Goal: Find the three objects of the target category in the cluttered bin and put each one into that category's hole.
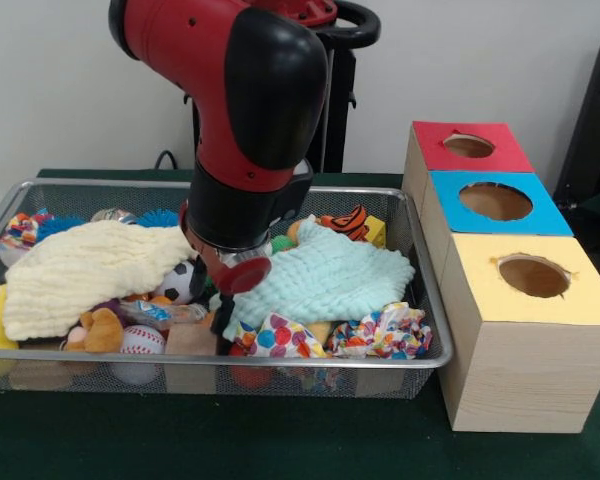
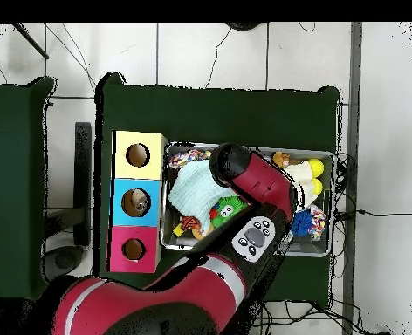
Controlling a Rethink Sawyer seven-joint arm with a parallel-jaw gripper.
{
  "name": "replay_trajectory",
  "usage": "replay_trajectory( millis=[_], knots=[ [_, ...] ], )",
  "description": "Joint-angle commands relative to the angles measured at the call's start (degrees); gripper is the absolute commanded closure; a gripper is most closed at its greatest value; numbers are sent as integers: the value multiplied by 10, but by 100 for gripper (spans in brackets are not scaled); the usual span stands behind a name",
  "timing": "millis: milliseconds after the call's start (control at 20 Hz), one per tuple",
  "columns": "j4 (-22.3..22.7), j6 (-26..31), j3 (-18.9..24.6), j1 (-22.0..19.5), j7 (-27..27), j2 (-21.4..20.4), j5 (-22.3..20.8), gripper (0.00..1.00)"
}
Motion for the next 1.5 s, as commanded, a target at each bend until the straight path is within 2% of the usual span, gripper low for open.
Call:
replay_trajectory(
  millis=[50, 200, 450, 700, 950, 1200, 1500],
  knots=[
    [-48, 102, 7, 8, 176, 20, -17, 0],
    [-40, 96, 10, 11, 175, 16, -10, 0],
    [-30, 89, 42, -4, 168, 8, 10, 0],
    [-50, 95, 55, -27, 160, 17, 15, 0],
    [-73, 78, 34, -32, 167, 40, 7, 0],
    [-93, 74, 32, -43, 163, 53, 5, 0],
    [-118, 86, -4, -41, 180, 71, -5, 0]
  ],
)
